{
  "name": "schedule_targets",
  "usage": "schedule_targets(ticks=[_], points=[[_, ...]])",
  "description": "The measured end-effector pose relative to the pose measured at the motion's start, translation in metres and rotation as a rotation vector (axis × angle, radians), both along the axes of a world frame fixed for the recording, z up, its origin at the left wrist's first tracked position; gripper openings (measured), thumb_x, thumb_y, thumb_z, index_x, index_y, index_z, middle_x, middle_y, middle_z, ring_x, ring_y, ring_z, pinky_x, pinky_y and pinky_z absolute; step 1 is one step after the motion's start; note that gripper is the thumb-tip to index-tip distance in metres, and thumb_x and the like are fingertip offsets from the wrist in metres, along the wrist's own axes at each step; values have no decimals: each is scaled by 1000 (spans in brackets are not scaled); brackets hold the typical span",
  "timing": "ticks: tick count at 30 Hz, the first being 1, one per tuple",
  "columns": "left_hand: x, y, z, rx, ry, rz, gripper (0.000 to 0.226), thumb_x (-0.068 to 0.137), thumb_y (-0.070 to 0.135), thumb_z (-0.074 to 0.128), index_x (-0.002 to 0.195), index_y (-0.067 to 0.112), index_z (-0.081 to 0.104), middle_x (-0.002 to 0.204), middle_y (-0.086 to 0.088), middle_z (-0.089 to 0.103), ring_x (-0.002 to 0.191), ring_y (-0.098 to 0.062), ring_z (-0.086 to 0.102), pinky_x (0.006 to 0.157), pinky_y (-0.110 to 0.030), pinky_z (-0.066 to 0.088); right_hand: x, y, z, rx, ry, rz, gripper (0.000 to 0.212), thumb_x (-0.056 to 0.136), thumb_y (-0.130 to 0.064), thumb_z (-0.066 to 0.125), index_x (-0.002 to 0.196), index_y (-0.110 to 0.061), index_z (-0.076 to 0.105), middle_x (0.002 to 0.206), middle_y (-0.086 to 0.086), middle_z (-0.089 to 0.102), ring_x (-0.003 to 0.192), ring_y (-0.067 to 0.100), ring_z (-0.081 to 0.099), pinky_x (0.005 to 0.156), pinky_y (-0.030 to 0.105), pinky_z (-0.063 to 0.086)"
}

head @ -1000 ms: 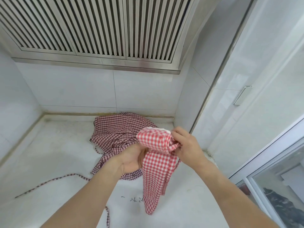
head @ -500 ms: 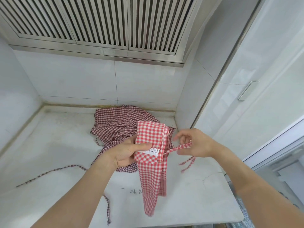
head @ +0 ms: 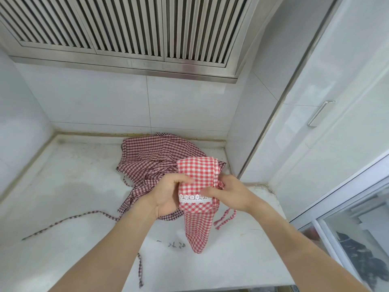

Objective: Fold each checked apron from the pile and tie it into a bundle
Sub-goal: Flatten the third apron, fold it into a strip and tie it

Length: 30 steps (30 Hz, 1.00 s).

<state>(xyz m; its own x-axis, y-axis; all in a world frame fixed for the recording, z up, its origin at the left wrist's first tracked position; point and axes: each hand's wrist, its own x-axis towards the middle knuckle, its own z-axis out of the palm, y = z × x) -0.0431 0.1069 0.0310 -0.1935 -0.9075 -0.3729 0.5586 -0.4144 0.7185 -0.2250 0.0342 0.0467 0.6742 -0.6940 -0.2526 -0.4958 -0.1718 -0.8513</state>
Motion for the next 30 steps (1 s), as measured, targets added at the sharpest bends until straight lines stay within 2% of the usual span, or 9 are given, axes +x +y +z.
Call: schedule_targets(ticks=[2,5,8,10,13,18,23,26,30], points=[[-2,0,7,3,-68,28,41,95,35,56,123,6,64,118,-17,71,107,-31,69,94,-48,52,3,2,-3,19,28,14,28,88,-38,71,115,-33,64,110,-16,71,99,-2,67,93,21,50],[-3,-6,9,-5,-333,118,50,92,53,56,122,13,65,110,-8,75,103,-24,72,95,-44,55,7,8,-5,55,-20,15,35,87,-37,74,119,-29,62,111,-13,72,100,0,67,93,21,52],[-3,-9,8,-21,-418,239,47,89,52,61,118,14,67,105,-5,76,98,-21,73,92,-43,57,8,11,-7,115,-129,-41,35,83,-32,79,114,-27,64,108,-13,74,100,3,69,86,18,54],[-3,-10,9,-32,-466,303,43,89,48,63,113,14,67,103,-5,76,92,-20,74,83,-39,60,8,12,-9,151,-144,-49,32,82,-27,80,111,-26,66,106,-12,75,100,4,70,84,17,53],[-5,-15,8,-21,-548,411,36,92,46,60,105,12,66,97,-4,76,82,-17,75,65,-30,59,8,13,-13,197,-178,-59,34,84,-20,79,116,-18,68,110,-5,75,103,9,70,88,21,53],[-11,-18,6,-117,-700,453,29,98,40,53,112,17,60,97,4,70,78,-5,69,55,-14,52,0,9,-15,185,-238,-44,42,83,-11,80,122,-12,65,114,2,73,107,17,69,96,29,54],[-13,-19,6,-267,-788,405,39,96,40,55,126,16,54,110,2,69,97,-15,70,69,-19,57,2,3,-11,119,-275,-167,54,76,-30,84,123,-17,60,112,-3,74,103,12,71,92,30,57],[-13,-17,13,-331,-722,341,45,89,44,61,127,22,54,113,2,70,99,-15,71,75,-24,59,5,1,-12,116,-364,-250,51,74,-25,84,119,-13,62,108,2,75,99,19,72,87,37,59],[-7,-10,14,-303,-686,38,38,89,56,58,121,35,62,116,13,71,106,-5,68,94,-28,52,3,-2,-9,121,-473,-319,51,74,-23,83,120,-9,64,108,5,75,101,23,72,88,40,59]])
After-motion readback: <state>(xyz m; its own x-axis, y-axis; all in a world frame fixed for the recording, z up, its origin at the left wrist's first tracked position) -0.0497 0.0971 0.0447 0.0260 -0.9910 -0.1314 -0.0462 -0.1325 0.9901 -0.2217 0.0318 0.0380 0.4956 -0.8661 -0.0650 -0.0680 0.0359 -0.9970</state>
